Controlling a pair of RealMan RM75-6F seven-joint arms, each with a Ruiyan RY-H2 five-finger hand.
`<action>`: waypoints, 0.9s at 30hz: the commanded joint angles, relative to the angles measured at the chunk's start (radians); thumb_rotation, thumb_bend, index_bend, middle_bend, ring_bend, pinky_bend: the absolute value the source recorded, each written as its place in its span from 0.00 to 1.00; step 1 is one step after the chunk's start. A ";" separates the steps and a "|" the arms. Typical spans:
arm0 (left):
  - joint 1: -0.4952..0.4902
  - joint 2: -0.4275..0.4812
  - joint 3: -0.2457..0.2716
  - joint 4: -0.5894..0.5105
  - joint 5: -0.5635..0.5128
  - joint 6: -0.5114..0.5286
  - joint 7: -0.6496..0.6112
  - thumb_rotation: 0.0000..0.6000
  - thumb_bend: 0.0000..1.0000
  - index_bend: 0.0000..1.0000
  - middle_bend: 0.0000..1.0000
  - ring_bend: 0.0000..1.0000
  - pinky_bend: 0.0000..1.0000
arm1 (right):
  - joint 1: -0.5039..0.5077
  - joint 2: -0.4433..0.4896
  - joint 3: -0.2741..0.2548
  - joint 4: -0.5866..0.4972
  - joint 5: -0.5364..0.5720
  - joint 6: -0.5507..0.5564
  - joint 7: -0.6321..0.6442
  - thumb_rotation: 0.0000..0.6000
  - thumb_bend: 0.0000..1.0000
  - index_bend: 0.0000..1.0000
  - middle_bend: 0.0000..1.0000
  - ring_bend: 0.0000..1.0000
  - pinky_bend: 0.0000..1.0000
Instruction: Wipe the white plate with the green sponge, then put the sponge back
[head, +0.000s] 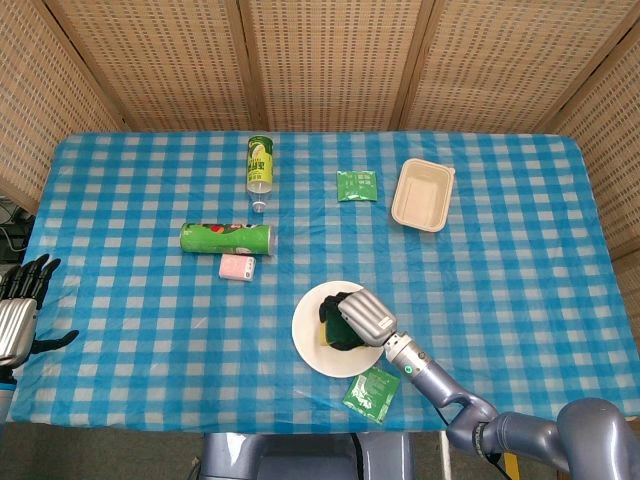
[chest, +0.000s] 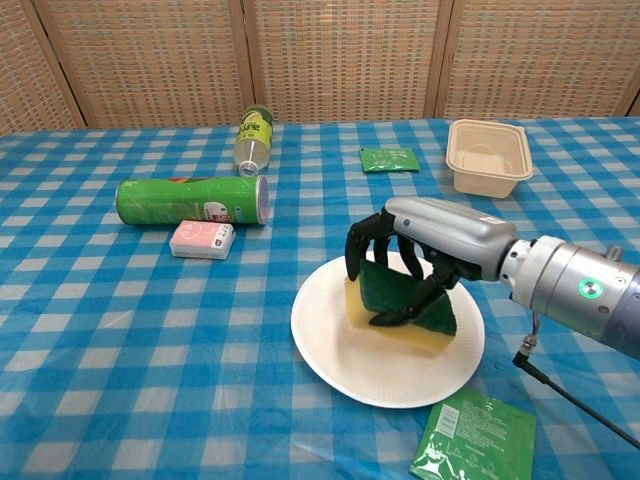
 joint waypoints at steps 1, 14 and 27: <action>0.000 0.000 0.000 0.000 0.000 0.000 0.000 1.00 0.00 0.00 0.00 0.00 0.00 | -0.001 -0.009 -0.011 0.023 0.004 -0.017 0.002 1.00 0.38 0.52 0.57 0.51 0.68; -0.001 0.001 0.000 0.002 -0.002 -0.003 -0.003 1.00 0.00 0.00 0.00 0.00 0.00 | -0.001 -0.044 -0.033 0.085 -0.009 -0.036 0.039 1.00 0.38 0.52 0.57 0.51 0.68; 0.000 0.003 0.000 0.001 -0.001 -0.002 -0.009 1.00 0.00 0.00 0.00 0.00 0.00 | -0.004 -0.012 0.019 0.013 -0.008 0.034 0.105 1.00 0.38 0.53 0.58 0.51 0.68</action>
